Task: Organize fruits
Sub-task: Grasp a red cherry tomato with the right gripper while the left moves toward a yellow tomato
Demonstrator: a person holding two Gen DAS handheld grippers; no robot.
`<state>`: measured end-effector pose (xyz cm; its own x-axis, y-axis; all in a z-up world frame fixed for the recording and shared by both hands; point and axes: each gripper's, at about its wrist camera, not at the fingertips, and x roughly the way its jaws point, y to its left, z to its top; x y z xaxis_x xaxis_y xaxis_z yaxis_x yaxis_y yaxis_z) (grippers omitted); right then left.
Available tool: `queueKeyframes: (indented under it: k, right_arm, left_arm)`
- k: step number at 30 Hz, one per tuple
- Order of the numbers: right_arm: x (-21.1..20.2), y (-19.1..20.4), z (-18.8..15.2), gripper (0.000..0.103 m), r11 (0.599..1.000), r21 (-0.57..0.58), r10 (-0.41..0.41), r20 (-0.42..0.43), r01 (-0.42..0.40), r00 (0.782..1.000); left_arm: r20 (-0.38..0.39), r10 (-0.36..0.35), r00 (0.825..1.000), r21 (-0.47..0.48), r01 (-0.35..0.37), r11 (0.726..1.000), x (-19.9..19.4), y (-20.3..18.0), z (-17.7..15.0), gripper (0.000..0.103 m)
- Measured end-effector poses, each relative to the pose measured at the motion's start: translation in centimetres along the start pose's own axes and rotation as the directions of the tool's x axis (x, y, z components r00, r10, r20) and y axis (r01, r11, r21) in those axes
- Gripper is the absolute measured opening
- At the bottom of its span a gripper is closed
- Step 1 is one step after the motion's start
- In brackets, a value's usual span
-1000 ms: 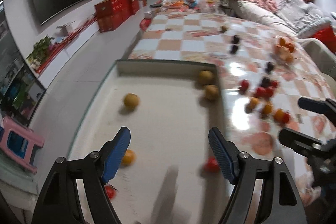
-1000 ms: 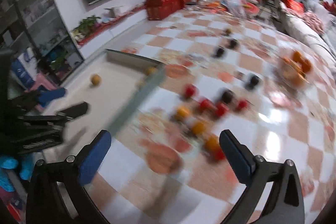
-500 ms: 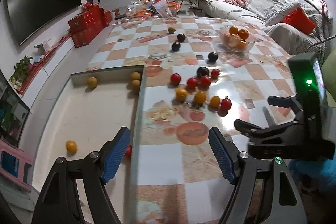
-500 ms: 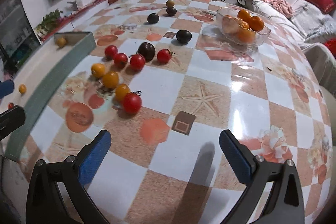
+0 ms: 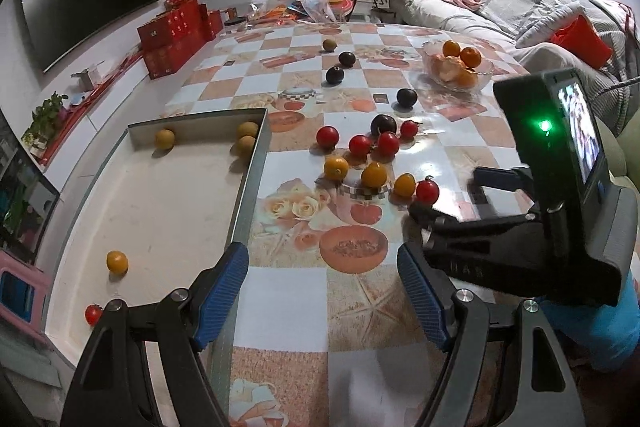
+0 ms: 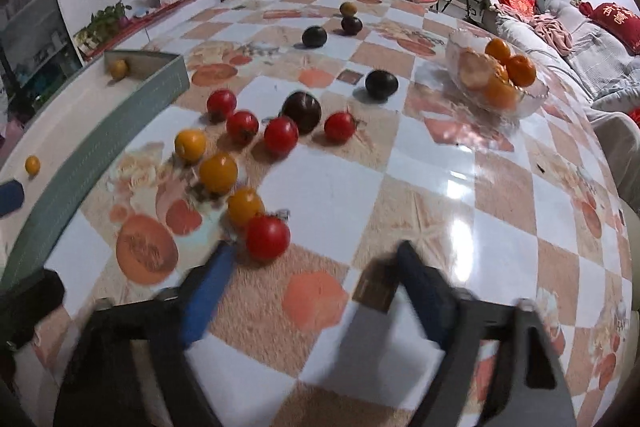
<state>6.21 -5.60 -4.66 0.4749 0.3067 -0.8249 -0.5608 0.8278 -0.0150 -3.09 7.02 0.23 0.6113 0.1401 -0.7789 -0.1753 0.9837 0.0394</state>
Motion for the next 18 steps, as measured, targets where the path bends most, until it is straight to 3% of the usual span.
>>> queueKeyframes:
  k: [1,4,7,18]
  right_arm:
    - [0.0,0.1,0.2,0.057,1.000,-0.006,0.009,0.004,-0.009,1.000]
    - [0.1,0.8,0.6,0.037,0.998,-0.051,0.038,0.009,-0.038,0.999]
    - [0.0,0.6,0.6,0.026,0.998,-0.056,0.041,0.012,-0.041,0.999]
    - [-0.9,-4.4,-0.6,0.025,0.999,0.051,0.019,0.022,-0.020,1.000]
  left_arm:
    - [-0.002,0.000,1.000,-0.004,0.000,1.000,0.2,0.0,0.1,0.078]
    - [-0.013,-0.002,1.000,-0.017,0.002,1.000,0.9,-0.2,0.3,0.078]
    - [-0.024,0.000,1.000,-0.019,-0.001,1.000,1.7,-0.5,0.4,0.078]
    - [-0.070,-0.016,0.997,-0.011,0.016,1.000,5.3,-2.5,1.2,0.078]
